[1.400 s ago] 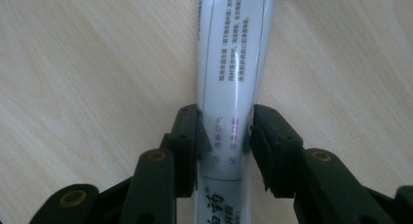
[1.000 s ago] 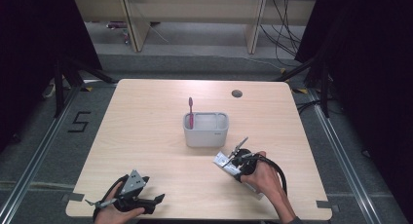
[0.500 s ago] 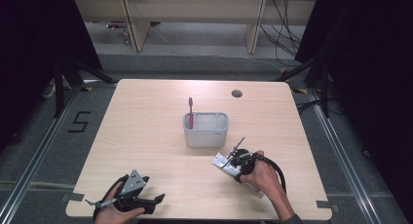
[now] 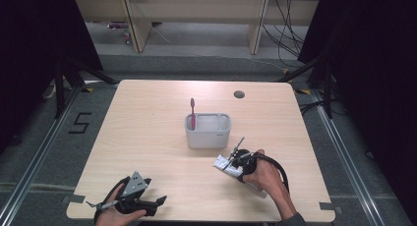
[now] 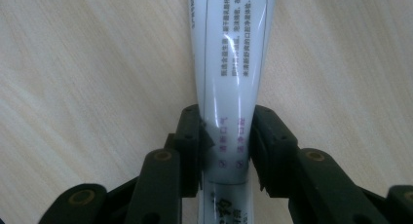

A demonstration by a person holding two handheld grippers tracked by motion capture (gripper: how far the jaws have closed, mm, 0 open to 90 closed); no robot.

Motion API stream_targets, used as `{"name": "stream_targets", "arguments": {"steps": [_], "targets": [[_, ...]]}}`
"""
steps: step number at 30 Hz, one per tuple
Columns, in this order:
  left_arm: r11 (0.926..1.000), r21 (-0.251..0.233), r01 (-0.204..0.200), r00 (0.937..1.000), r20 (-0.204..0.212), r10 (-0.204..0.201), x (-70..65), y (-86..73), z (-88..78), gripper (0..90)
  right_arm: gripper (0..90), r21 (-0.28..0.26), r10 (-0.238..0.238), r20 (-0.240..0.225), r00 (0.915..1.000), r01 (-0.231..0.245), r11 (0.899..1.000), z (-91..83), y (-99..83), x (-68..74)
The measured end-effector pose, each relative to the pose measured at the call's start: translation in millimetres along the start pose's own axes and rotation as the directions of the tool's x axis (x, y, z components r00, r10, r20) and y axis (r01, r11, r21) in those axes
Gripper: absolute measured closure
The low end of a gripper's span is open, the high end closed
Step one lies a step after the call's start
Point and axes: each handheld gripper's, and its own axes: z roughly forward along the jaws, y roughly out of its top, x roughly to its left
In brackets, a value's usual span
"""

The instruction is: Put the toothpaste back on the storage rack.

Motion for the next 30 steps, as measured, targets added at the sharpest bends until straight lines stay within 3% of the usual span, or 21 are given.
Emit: {"name": "stream_targets", "arguments": {"steps": [2, 7, 9, 17, 20, 21, 22, 24, 25, 27, 30], "targets": [[1.0000, 0.002, -0.003, 1.0000, 0.001, 0.003, 0.1, 0.2, -0.3, 18.8, 67.1, -0.009, -0.025, 0.004, 0.9997, 0.025, 1.000, 0.9, 0.3, -2.5], [1.0000, -0.002, -0.002, 1.0000, 0.002, 0.002, -0.7, -0.1, 0.1, 19.3, 66.3, -0.001, 0.013, -0.007, 0.9999, -0.013, 1.000, 1.6, 0.0, -1.3], [1.0000, 0.000, -0.002, 1.0000, 0.007, 0.002, -1.0, -0.1, 0.0, 19.2, 65.9, 0.008, -0.007, -0.013, 0.9999, 0.007, 1.000, 2.2, 0.8, -2.3], [1.0000, -0.003, -0.002, 1.0000, 0.007, 0.002, -1.1, -0.2, 0.4, 19.3, 66.4, -0.003, -0.010, -0.023, 0.9997, 0.010, 1.000, 2.3, -0.9, -4.1], [1.0000, -0.001, -0.003, 1.0000, 0.005, 0.003, -1.1, 0.1, 0.0, 19.3, 67.5, -0.018, -0.003, -0.013, 0.9999, 0.003, 1.000, 3.1, -1.7, -2.8], [1.0000, -0.001, -0.007, 1.0000, 0.000, 0.007, -0.6, 0.2, -0.2, 19.2, 68.0, -0.026, -0.021, -0.017, 0.9996, 0.020, 0.999, 2.6, -1.9, -3.6], [1.0000, -0.005, -0.007, 1.0000, 0.003, 0.007, -0.7, 0.2, -0.2, 19.2, 69.3, -0.019, 0.004, -0.011, 0.9999, -0.004, 1.000, 0.3, -2.5, -2.2], [1.0000, -0.006, -0.006, 1.0000, 0.003, 0.006, -0.8, 0.4, -0.4, 19.2, 70.5, -0.052, -0.037, -0.019, 0.9991, 0.036, 0.998, 0.3, -3.3, -4.1], [1.0000, -0.004, -0.007, 0.9999, 0.007, 0.007, -0.7, 0.5, -0.6, 19.3, 70.9, -0.046, -0.007, -0.014, 0.9999, 0.006, 0.999, -0.7, -3.8, -2.4], [0.9999, -0.008, -0.008, 0.9999, 0.006, 0.008, -0.9, 0.8, -0.7, 19.3, 71.4, -0.060, -0.029, -0.039, 0.9988, 0.026, 0.998, -2.1, -4.1, -3.4], [0.9999, -0.007, -0.008, 1.0000, 0.005, 0.009, -1.3, 1.0, -1.0, 19.3, 71.7, -0.086, -0.037, -0.025, 0.9990, 0.035, 0.996, -5.4, -5.0, -3.4]]}}
